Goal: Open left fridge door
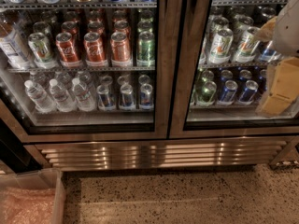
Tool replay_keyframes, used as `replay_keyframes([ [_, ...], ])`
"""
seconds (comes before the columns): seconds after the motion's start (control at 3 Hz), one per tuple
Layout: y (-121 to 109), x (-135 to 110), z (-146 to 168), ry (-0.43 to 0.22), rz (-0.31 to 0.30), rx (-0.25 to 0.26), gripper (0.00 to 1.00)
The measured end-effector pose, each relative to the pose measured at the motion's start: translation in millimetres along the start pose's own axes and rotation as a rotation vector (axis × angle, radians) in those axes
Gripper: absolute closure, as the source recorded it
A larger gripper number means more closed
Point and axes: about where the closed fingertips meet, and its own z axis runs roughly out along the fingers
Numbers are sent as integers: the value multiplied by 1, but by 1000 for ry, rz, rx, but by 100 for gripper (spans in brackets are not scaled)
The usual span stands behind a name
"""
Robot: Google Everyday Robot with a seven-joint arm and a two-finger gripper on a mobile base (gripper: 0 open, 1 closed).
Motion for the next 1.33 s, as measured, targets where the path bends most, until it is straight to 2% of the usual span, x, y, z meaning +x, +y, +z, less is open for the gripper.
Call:
replay_keyframes([
  [0.33, -15, -25, 4, -58, -9, -8, 0],
  [1.0, -14, -25, 5, -78, -10, -12, 0],
  [1.33, -13, -61, 15, -142, -99, -35, 0],
])
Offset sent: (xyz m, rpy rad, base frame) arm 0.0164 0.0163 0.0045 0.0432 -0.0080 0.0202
